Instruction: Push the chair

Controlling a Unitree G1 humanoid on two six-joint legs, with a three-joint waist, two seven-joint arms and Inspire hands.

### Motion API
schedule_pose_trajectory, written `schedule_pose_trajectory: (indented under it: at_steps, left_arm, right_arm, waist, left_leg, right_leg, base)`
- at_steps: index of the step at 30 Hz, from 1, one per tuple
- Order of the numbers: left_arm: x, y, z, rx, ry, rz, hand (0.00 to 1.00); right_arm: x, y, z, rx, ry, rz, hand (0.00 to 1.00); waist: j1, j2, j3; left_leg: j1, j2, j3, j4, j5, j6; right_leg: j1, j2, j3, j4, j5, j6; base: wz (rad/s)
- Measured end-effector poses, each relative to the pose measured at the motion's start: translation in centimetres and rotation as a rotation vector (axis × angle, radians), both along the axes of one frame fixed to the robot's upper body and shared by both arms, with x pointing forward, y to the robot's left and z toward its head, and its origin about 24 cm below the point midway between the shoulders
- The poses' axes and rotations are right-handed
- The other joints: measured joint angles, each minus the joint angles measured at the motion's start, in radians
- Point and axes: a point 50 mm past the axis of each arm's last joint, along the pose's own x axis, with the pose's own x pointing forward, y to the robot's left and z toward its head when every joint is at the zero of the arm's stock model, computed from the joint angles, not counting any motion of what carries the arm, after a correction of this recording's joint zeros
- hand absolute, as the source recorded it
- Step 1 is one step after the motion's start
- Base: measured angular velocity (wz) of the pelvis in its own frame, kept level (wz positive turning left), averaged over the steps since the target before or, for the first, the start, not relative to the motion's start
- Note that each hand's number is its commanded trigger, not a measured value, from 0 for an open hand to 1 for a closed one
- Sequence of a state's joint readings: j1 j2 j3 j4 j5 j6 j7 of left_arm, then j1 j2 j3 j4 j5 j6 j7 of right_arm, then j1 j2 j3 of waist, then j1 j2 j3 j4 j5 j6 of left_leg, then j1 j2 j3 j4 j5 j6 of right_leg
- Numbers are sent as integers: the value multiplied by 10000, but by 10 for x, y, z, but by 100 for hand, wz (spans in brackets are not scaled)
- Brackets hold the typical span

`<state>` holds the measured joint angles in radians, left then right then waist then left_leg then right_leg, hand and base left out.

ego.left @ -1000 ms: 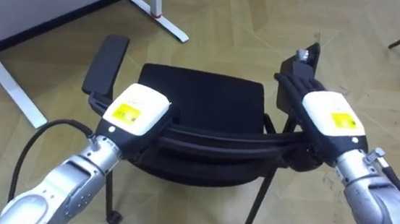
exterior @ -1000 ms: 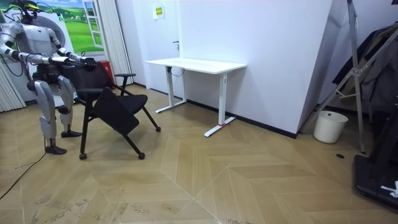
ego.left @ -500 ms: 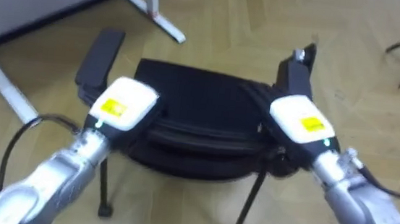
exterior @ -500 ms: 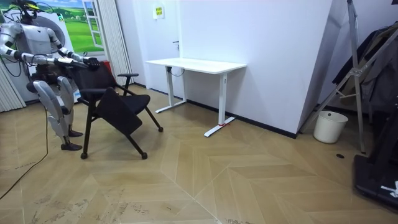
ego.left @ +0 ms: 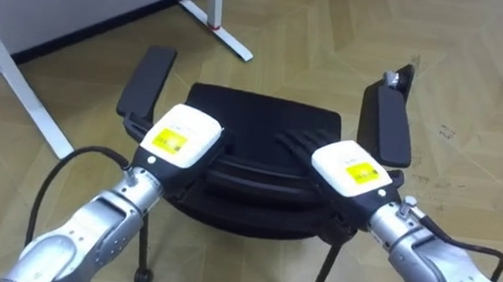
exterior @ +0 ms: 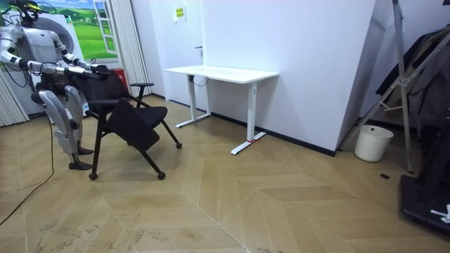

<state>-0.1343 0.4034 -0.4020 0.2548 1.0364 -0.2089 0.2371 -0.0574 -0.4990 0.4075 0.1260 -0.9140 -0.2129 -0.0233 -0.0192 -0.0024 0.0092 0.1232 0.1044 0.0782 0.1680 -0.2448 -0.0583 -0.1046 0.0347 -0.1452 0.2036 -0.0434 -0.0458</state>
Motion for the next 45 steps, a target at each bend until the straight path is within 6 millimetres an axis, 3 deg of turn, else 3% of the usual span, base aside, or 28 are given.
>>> schedule_pose_trajectory:
  at_steps: [4, 5, 6, 7, 8, 19, 45]
  left_arm:
    - [-1, -3, -3, -111, 139, 27, 100]
    - [-1, -4, -5, -128, 262, 32, 100]
    - [-1, -6, -7, -137, 357, 26, 100]
    - [-1, -6, -7, -143, 387, 22, 100]
    - [-1, -7, -7, -148, 438, 7, 100]
    - [-2, -9, -7, -109, 473, -147, 100]
    - [-3, -8, -8, -1, 458, -232, 100]
  right_arm:
    - [-1, -4, -6, 8, 44, -159, 0]
    - [-1, -5, -8, 10, 93, -223, 14]
    - [-2, -6, -11, 21, 126, -297, 60]
    - [-2, -7, -11, 31, 124, -333, 83]
    - [-2, -8, -13, 62, 100, -389, 100]
    - [1, -8, -16, 893, -300, -959, 100]
    - [4, -5, -13, 664, 63, -1027, 100]
  waist:
    - [-2, 17, -2]
    - [2, 23, 3]
    - [5, 24, 3]
    - [3, 25, 4]
    - [6, 23, 4]
    - [0, 16, -1]
    - [24, 12, -23]
  left_leg:
    - [29, 2, 0, 3, 0, 0]
    - [110, 3, 0, 4, 0, 1]
    - [175, 2, 1, 9, 0, 1]
    - [188, 2, 1, 2, 0, 1]
    - [193, 1, 18, -13, 0, 1]
    - [191, 3, 27, -15, 1, 3]
    - [242, 3, 41, -10, 2, 3]
  right_leg:
    - [56, -10, -52, 12, 1, -1]
    - [162, -11, -70, -8, 0, -1]
    - [243, -11, -69, -17, -10, 15]
    - [257, -10, -66, -21, -12, 19]
    - [260, -10, -54, -20, -13, 20]
    - [269, 4, -29, -35, -11, 24]
    - [287, 8, 52, -20, -10, 28]
  base:
    - [6]
    - [5]
    - [5]
    - [5]
    - [4]
    - [0]
    - [0]
